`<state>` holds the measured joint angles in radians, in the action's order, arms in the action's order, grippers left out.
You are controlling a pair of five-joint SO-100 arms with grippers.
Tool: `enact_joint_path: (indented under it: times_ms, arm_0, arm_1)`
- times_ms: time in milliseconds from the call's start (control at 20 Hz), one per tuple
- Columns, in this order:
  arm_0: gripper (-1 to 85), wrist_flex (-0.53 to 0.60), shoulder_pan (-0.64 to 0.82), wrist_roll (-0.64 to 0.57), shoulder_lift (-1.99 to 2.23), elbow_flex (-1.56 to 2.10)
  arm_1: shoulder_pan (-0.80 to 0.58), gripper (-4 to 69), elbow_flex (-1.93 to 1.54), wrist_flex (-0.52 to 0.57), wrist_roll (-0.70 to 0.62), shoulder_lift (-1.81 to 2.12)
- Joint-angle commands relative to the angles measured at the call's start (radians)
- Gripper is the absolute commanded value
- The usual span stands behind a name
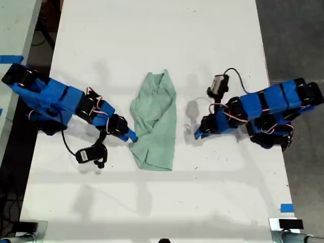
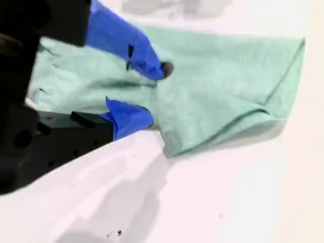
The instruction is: Fold t shirt
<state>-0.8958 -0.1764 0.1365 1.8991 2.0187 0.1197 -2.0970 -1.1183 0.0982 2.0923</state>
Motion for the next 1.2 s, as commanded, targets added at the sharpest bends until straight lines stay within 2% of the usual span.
enact_joint_path:
  times_ms: [0,200,450,500,550,600,650,750,900,1000,1150]
  arm_0:
    - [26.8,0.025,-0.066,0.018,-0.187,-0.178]
    - [26.9,0.037,-0.075,0.028,-0.275,-0.227]
    - [25.2,0.043,-0.057,0.011,-0.46,-0.362]
    - [22.7,0.037,-0.049,0.003,-0.526,-0.403]
    - [16.4,0.028,-0.044,-0.011,-0.594,-0.449]
    - [-0.1,-0.003,-0.043,-0.015,-0.657,-0.505]
    - [-0.2,-0.041,-0.051,-0.015,-0.707,-0.568]
    - [-0.2,-0.158,-0.075,-0.011,-0.755,-0.716]
    - [-0.2,-0.31,-0.147,-0.063,-0.787,-1.012]
    - [-0.2,-0.327,-0.206,-0.051,-0.732,-1.049]
    - [-0.2,-0.318,-0.258,-0.02,-0.597,-1.049]
  arm_1:
    - [0.054,21.7,0.41,-0.006,-0.06,-0.379]
    - [0.061,22.1,0.726,-0.041,-0.127,-0.652]
    - [0.057,22.1,0.943,-0.071,-0.169,-0.887]
    - [0.057,22.1,0.946,-0.071,-0.163,-0.908]
    - [0.058,21.7,0.946,-0.074,-0.153,-0.925]
    - [0.061,10.3,0.945,-0.077,-0.149,-0.939]
    - [0.069,-0.5,0.942,-0.084,-0.132,-0.945]
    - [0.092,-0.5,0.973,-0.098,-0.126,-0.948]
    - [0.175,-0.5,1.183,-0.181,-0.118,-0.94]
    - [0.229,-0.5,1.223,-0.181,-0.101,-0.899]
    - [0.264,-0.5,1.221,-0.126,-0.112,-0.787]
